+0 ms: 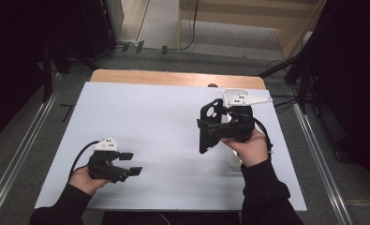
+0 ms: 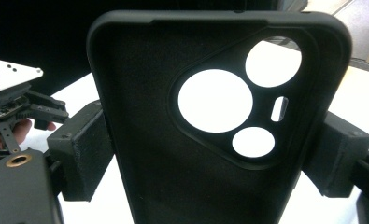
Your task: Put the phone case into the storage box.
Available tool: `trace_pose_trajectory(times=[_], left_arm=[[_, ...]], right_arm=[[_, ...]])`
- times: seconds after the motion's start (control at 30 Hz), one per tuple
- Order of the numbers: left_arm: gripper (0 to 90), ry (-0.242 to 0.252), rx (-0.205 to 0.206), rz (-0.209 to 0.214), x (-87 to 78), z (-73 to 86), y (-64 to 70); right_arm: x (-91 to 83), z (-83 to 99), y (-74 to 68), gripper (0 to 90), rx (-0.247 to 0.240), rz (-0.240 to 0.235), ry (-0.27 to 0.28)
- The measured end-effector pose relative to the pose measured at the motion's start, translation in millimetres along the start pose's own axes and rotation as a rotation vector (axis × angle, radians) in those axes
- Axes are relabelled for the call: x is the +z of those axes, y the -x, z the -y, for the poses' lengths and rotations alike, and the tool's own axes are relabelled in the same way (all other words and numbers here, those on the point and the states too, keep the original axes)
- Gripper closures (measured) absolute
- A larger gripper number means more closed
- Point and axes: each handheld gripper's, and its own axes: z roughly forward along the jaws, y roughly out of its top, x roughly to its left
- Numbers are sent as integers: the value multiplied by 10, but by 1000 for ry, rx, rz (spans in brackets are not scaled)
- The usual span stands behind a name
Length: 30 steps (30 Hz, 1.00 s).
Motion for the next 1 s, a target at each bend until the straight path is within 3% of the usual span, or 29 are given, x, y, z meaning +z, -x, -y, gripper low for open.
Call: trace_pose_trajectory(times=[0.6, 1.0], left_arm=[[286, -22, -5, 4, 22, 4, -2], [286, -27, -5, 6, 22, 7, -6]], right_arm=[[-374, -26, 261, 125, 51, 87, 50], [-551, -1, 412, 125, 82, 170, 71]])
